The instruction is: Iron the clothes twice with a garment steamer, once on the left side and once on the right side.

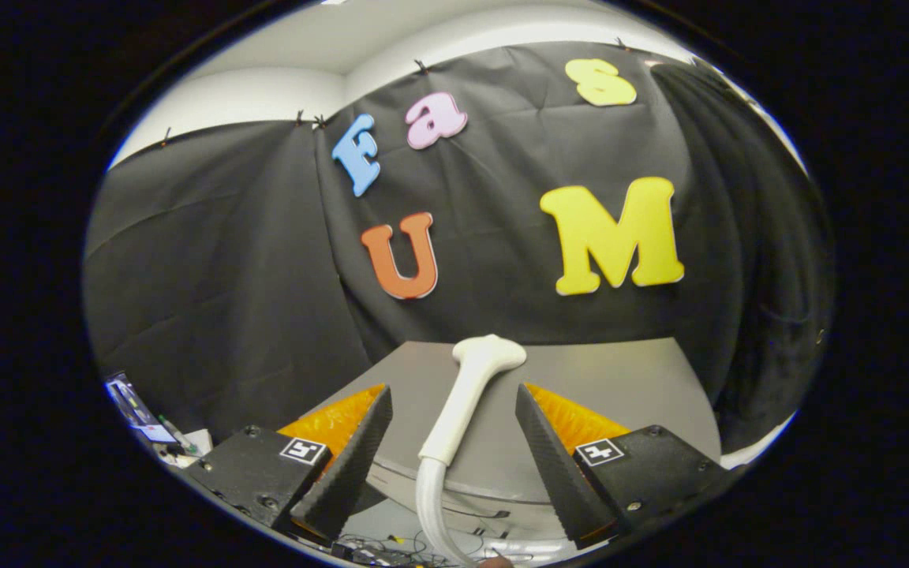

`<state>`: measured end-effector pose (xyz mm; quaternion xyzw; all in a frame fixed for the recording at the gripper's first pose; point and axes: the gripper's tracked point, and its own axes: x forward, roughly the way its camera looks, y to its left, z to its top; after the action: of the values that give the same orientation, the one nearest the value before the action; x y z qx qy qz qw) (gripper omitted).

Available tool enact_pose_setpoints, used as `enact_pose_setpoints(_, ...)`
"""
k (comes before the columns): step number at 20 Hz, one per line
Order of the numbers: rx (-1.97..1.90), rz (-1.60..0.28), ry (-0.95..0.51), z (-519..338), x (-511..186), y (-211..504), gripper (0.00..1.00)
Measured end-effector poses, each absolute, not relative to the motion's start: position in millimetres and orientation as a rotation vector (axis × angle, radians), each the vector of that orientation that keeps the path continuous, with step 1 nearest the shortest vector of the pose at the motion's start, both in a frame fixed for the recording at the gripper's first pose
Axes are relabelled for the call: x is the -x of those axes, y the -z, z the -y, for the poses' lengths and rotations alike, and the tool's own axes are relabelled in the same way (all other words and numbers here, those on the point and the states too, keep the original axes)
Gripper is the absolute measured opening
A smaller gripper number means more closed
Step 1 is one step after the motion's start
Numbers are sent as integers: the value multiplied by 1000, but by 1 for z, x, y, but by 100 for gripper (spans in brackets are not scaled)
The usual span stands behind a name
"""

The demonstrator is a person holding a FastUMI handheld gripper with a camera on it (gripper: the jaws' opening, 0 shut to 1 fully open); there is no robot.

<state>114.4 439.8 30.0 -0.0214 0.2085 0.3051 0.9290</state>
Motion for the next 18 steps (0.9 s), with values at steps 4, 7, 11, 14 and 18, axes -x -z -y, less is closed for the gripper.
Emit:
enact_pose_setpoints(4, 55, -566, -607, -464, -150, 1, 97)
enact_pose_setpoints(7, 100, -628, -563, -476, -175, 22, 94)
enact_pose_setpoints(11, 126, -703, -510, -485, -197, 44, 83)
enact_pose_setpoints(14, 121, -745, -492, -491, -203, 51, 71)
enact_pose_setpoints(18, 154, -736, -443, -493, -207, 52, 63)
